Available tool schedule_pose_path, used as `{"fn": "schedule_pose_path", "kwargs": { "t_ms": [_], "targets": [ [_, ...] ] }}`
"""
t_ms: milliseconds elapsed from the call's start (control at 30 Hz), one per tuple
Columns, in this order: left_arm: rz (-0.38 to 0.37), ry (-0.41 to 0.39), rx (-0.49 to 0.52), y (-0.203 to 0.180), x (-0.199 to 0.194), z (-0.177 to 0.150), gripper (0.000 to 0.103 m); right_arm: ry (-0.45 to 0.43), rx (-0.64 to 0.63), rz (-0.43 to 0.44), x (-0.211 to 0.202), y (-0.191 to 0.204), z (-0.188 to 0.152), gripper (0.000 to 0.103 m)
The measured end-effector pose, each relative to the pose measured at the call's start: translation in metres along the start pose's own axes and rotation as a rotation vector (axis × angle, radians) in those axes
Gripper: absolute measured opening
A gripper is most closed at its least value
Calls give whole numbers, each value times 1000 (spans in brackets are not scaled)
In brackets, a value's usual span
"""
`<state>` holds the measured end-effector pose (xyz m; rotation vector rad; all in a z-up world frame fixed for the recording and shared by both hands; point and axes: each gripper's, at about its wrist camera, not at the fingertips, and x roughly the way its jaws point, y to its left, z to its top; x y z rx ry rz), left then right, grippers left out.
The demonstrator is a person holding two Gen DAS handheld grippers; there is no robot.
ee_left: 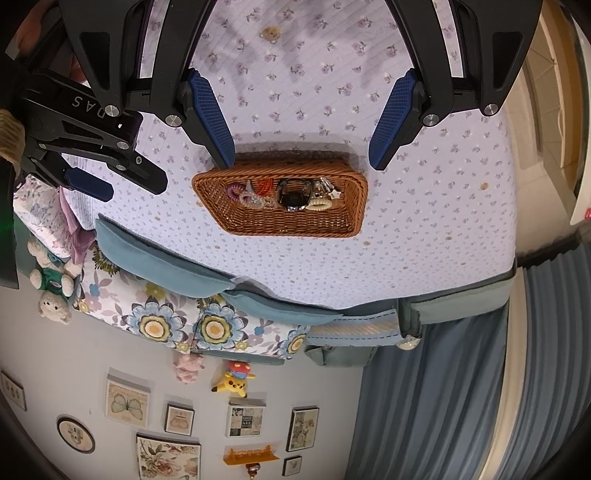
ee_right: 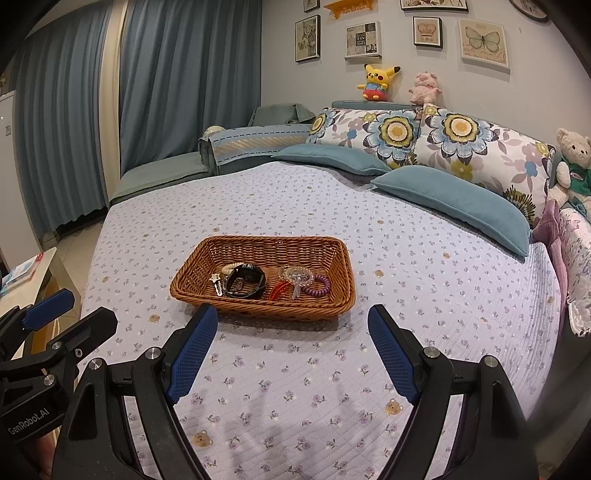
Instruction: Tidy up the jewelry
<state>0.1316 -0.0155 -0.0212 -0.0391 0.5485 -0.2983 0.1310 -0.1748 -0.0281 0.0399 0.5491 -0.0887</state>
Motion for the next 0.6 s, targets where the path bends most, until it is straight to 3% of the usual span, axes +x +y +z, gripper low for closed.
{"fn": "schedule_pose_path", "kwargs": {
  "t_ms": [600],
  "targets": [
    [35, -11, 8, 10, 9, 6, 76, 15, 14, 1, 9, -4, -3, 85]
  ]
}}
